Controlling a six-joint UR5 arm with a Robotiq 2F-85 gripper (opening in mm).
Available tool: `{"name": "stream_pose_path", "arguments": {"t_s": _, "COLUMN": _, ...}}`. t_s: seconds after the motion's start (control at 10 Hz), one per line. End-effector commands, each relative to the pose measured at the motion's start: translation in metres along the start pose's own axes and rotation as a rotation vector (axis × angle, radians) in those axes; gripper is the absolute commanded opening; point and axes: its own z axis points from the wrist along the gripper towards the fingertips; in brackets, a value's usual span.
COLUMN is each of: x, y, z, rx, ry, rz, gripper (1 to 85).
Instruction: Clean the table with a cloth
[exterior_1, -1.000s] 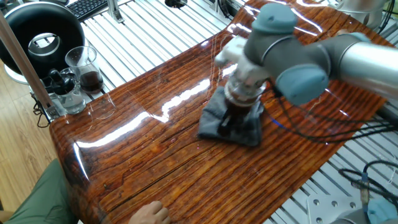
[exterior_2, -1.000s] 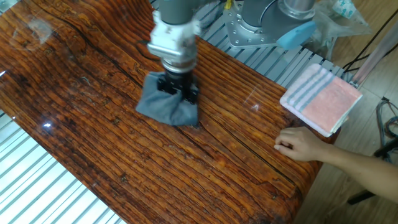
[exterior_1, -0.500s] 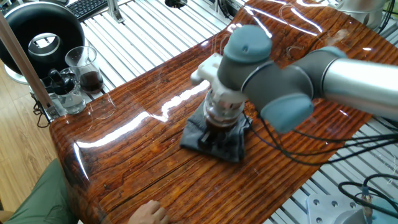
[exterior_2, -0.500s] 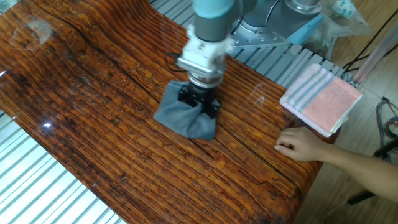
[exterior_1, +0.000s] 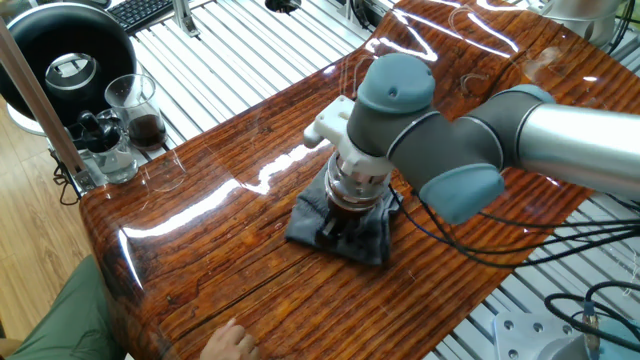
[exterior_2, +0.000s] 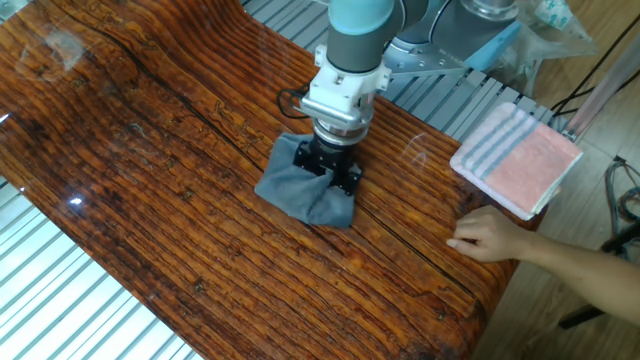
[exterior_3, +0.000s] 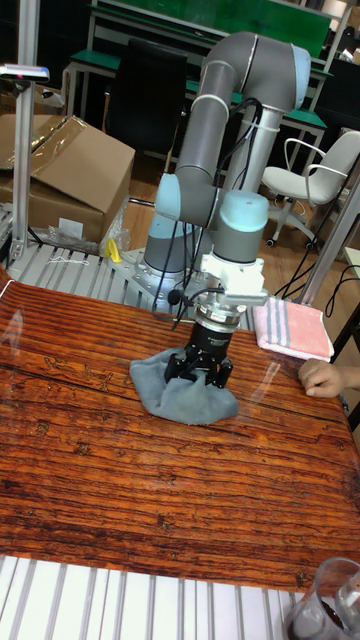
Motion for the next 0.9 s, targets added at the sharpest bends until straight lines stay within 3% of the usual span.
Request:
{"name": "stream_pose_path", "arguments": {"t_s": 0.0, "x": 0.013, "y": 0.015, "z": -0.001, "rx": -0.080, "ry": 0.040, "rz": -0.170, "gripper": 1.0}}
{"name": "stream_pose_path", "arguments": {"t_s": 0.2, "x": 0.018, "y": 0.030, "z": -0.003, "rx": -0.137, "ry": 0.058, "rz": -0.113, "gripper": 1.0}}
{"name": "stream_pose_path", "arguments": {"t_s": 0.3, "x": 0.010, "y": 0.039, "z": -0.007, "rx": -0.145, "ry": 0.087, "rz": -0.088, "gripper": 1.0}}
{"name": "stream_pose_path", "arguments": {"t_s": 0.5, "x": -0.017, "y": 0.056, "z": -0.003, "rx": -0.157, "ry": 0.093, "rz": -0.068, "gripper": 1.0}}
{"name": "stream_pose_path", "arguments": {"t_s": 0.8, "x": -0.025, "y": 0.098, "z": 0.014, "rx": -0.120, "ry": 0.059, "rz": 0.000, "gripper": 1.0}}
